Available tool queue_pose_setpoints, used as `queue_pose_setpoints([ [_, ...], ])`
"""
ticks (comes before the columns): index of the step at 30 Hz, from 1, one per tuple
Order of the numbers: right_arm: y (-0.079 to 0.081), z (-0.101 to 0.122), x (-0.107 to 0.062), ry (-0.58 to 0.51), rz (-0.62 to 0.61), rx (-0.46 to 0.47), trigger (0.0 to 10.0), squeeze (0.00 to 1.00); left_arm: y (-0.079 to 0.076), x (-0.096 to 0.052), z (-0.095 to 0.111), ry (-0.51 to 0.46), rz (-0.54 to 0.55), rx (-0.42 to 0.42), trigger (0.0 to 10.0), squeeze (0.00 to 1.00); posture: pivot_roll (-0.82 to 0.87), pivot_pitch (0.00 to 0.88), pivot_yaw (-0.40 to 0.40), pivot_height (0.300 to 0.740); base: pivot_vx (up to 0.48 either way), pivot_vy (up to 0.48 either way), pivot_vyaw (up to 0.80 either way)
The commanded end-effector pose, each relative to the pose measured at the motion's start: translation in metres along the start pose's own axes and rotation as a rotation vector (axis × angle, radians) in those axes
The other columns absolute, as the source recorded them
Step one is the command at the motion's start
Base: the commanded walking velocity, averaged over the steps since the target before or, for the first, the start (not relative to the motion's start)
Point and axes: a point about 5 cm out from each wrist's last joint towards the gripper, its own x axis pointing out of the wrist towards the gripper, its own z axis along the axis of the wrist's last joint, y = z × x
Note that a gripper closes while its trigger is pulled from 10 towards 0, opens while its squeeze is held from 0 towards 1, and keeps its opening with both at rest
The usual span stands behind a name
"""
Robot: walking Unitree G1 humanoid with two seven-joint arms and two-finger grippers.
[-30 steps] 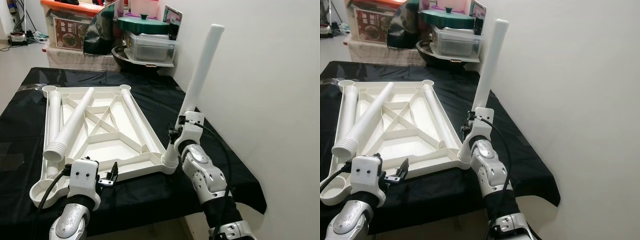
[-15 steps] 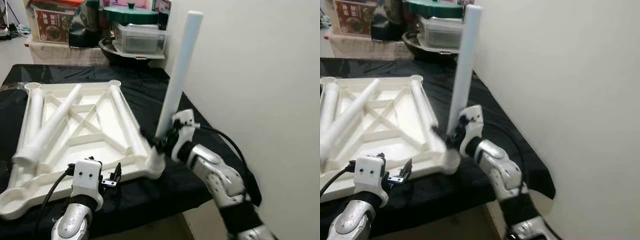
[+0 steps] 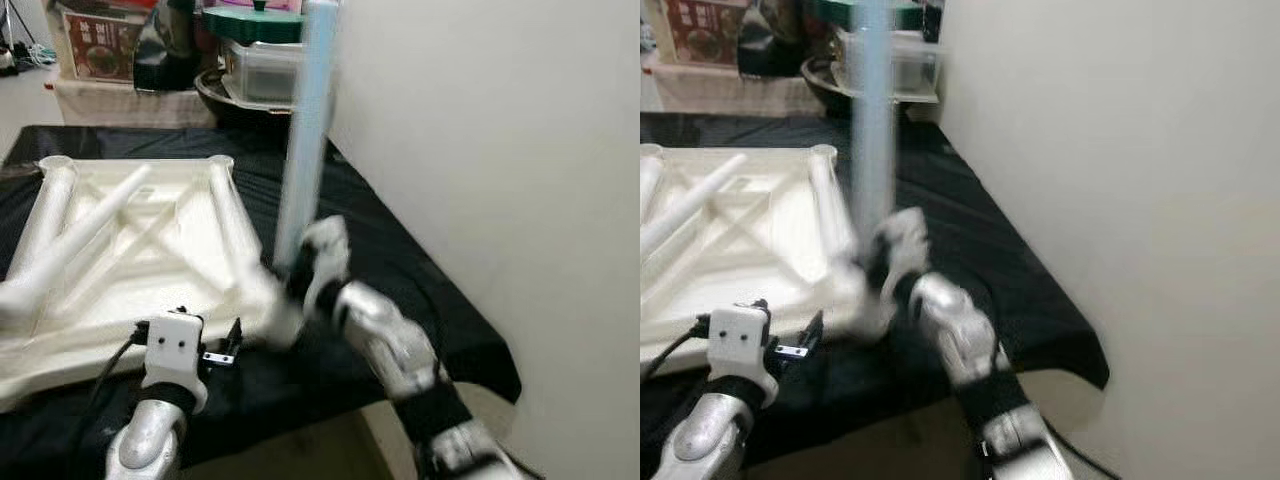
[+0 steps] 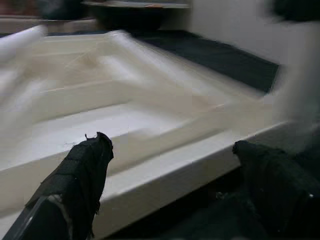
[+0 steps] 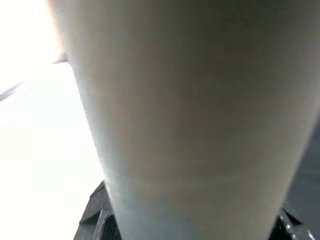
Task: Building children table
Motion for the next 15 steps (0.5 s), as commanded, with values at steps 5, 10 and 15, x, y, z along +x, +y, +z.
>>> queue_pose_setpoints([
  [5, -0.035, -0.028, -0.017, 0.079, -0.279, 0.068, 0.0, 0.0, -0.001, 0.0, -0.002, 0.013, -0.002, 0.012, 10.0, 0.0, 0.2, 0.0, -0.189, 0.74, 0.0, 0.0, 0.0],
  [10, 0.002, -0.015, -0.021, -0.027, 0.012, 0.104, 10.0, 0.89, -0.003, 0.0, -0.003, 0.017, -0.013, 0.009, 10.0, 0.0, 0.18, 0.0, -0.172, 0.74, 0.0, 0.0, 0.0],
  [15, 0.027, 0.002, -0.024, -0.082, 0.262, 0.127, 10.0, 0.0, -0.003, 0.0, -0.003, 0.019, -0.017, 0.007, 10.0, 0.0, 0.17, 0.0, -0.168, 0.74, 0.0, 0.0, 0.0],
])
